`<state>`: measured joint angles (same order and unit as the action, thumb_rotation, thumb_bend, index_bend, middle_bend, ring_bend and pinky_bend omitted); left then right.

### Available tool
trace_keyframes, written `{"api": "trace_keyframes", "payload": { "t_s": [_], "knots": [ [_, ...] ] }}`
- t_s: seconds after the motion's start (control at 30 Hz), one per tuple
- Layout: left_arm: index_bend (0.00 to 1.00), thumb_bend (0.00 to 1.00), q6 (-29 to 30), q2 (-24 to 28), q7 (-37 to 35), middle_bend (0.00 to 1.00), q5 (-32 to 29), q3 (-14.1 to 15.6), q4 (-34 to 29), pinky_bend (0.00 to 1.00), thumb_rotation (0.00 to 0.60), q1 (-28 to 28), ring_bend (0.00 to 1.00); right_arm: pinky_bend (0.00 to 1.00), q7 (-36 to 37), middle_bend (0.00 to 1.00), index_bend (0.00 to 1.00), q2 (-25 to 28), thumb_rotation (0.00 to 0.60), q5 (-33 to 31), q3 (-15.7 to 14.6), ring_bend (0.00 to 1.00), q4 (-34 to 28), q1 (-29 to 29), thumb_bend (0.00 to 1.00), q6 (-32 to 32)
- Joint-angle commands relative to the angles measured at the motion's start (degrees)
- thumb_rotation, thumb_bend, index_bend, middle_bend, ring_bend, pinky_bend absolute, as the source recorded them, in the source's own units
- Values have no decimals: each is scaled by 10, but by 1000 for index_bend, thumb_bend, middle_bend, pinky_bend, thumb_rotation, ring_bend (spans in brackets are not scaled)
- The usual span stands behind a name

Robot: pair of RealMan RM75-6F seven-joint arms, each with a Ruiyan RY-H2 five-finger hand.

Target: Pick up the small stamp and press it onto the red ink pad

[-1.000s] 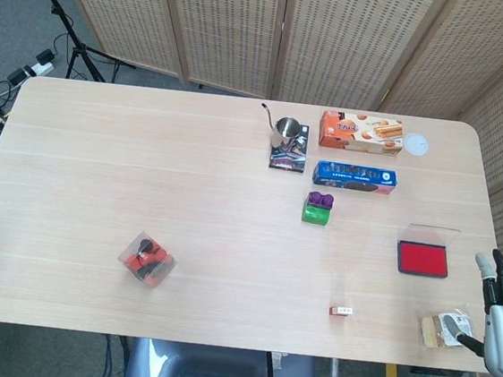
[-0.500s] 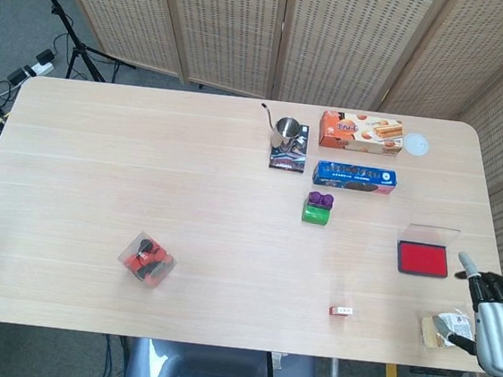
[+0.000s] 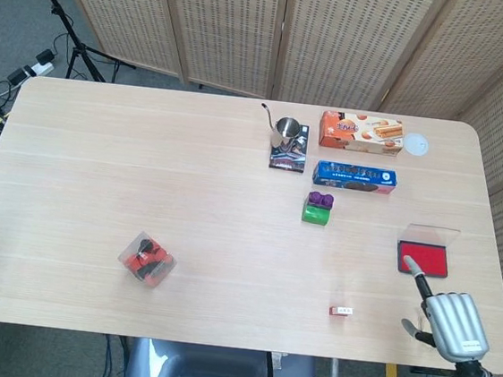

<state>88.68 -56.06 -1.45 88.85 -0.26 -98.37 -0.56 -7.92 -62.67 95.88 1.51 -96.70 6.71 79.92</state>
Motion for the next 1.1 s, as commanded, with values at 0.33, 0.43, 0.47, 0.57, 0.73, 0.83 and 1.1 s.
{"api": "trace_keyframes", "payload": {
  "t_s": [0.33, 0.43, 0.47, 0.57, 0.73, 0.83, 1.1],
  "knots": [
    [0, 0, 0, 5, -14, 0, -2, -1, 1, 0, 600, 0, 0, 1000, -86, 1000, 329, -54, 600, -3, -14, 1000, 9, 52, 0, -85],
    [0, 1, -1, 6, -17, 0, -2, -1, 2, 0, 600, -1, 0, 1000, -93, 1000, 377, -52, 600, -14, -16, 1000, 2, 53, 6, -92],
    [0, 1, -1, 6, -17, 0, -2, 0, 2, 0, 600, -1, 0, 1000, -94, 1000, 383, -51, 600, -16, -17, 1000, 1, 54, 16, -94],
    [0, 0, -1, 6, -17, 0, 0, 1, 2, 0, 600, -1, 0, 1000, -93, 1000, 402, -51, 600, -25, -22, 1000, 3, 55, 52, -101],
    [0, 0, 3, 5, -16, 0, 4, 2, 3, 0, 600, 1, 0, 1000, -85, 1000, 431, -57, 600, -30, -28, 1000, 14, 56, 53, -105],
    [0, 0, 2, 4, -15, 0, 4, 2, 3, 0, 600, 1, 0, 1000, -79, 1000, 435, -60, 600, -31, -30, 1000, 20, 57, 93, -105],
    [0, 0, 0, 5, -14, 0, 3, 2, 2, 0, 600, 0, 0, 1000, -76, 1000, 435, -70, 600, -27, -36, 1000, 24, 62, 236, -107]
  ]
}}
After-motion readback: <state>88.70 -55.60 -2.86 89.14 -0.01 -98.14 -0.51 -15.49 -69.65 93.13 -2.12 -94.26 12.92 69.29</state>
